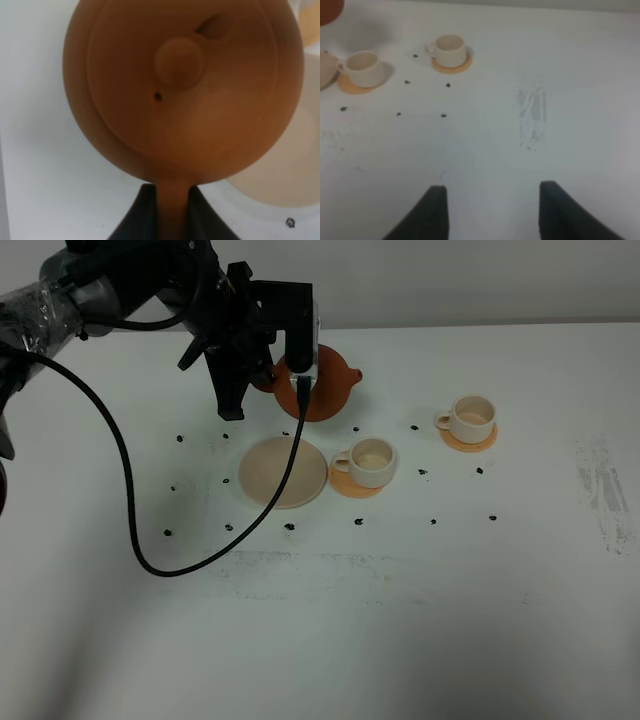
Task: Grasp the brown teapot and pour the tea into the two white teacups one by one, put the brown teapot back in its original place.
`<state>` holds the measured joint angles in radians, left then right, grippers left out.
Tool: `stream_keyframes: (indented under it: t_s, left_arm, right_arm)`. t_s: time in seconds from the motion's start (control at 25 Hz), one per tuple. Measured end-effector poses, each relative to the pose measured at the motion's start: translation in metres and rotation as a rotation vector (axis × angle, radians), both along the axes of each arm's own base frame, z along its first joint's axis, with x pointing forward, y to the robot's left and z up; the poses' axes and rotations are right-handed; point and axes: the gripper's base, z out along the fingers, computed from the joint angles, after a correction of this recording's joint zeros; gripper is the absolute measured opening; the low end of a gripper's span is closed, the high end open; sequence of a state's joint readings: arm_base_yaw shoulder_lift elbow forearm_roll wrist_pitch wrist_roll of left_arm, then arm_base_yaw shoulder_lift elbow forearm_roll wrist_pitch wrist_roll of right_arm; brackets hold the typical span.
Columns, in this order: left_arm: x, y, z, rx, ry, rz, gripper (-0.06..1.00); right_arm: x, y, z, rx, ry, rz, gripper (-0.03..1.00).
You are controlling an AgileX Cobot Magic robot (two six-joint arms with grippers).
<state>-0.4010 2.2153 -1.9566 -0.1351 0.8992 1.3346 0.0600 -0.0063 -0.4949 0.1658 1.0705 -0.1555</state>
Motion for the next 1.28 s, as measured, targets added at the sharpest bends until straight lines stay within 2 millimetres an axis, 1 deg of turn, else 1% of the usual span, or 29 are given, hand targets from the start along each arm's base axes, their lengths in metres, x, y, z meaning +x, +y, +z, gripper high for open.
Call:
stream_keyframes:
  t_s: [0.12,0.4,0.56,0.72,0.92,1.28]
  left_arm:
    - [-0.001,-0.003,-0.002,0.023,-0.010,-0.059,0.11]
    - [0.001,-0.003,0.000,0.070,-0.067,-0.182,0.11]
    - [0.004,-0.004,-0.008,0.096,-0.089,-0.236,0.11]
    - [0.007,-0.011,-0.018,0.127,-0.120,-0.271,0.11]
    - [0.009,-0.017,-0.017,0.148,-0.195,-0.325,0.11]
    - [0.006,-0.028,-0.022,0.214,-0.225,-0.416,0.11]
  right_arm:
    - [0.000,0.000,0.000,0.000,0.000,0.000,0.43]
    - [0.000,0.000,0.000,0.000,0.000,0.000,0.43]
    - [0.000,0.000,0.000,0.000,0.000,0.000,0.43]
    - [0.000,0.000,0.000,0.000,0.000,0.000,0.43]
    - [0.000,0.000,0.000,0.000,0.000,0.000,0.43]
    - [0.000,0.000,0.000,0.000,0.000,0.000,0.43]
